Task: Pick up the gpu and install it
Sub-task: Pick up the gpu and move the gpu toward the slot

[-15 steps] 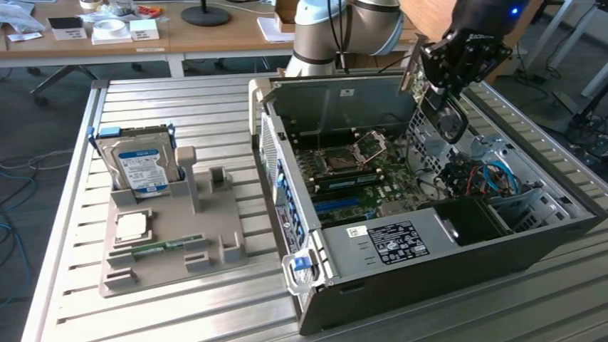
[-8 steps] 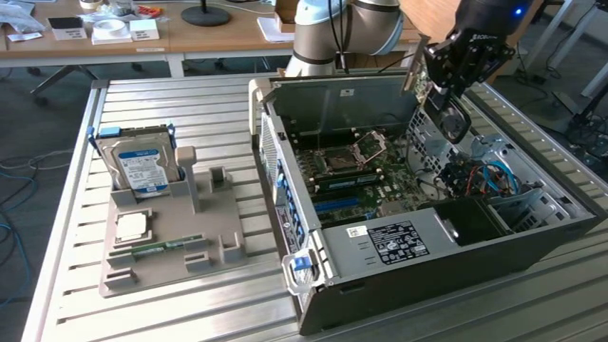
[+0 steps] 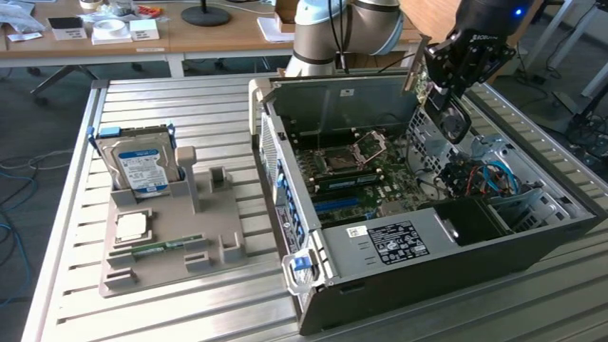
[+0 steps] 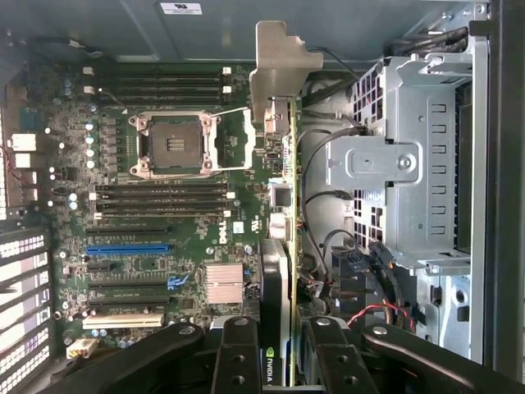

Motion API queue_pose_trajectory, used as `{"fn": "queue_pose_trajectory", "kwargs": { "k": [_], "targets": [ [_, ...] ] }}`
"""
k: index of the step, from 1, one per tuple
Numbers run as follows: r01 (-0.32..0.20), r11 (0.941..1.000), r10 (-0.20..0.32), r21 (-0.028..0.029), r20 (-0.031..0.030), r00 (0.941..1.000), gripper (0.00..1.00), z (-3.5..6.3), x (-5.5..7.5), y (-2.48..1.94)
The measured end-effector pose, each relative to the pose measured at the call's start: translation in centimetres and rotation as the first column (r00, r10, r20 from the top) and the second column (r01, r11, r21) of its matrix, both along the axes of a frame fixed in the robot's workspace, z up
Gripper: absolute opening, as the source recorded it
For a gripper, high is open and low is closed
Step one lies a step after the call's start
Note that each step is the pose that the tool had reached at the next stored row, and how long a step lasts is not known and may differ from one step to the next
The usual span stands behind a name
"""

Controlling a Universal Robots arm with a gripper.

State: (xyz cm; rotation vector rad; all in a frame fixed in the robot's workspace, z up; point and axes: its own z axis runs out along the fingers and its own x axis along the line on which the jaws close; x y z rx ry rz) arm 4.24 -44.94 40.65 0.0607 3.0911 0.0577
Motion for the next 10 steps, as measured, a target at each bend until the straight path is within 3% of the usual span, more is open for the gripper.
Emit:
{"fn": "queue_pose_trajectory", "kwargs": {
  "k": [10],
  "targets": [
    [0.0,1.0,0.0,0.0002,0.0,1.0,0.27,-0.02,0.35,0.0]
  ]
}}
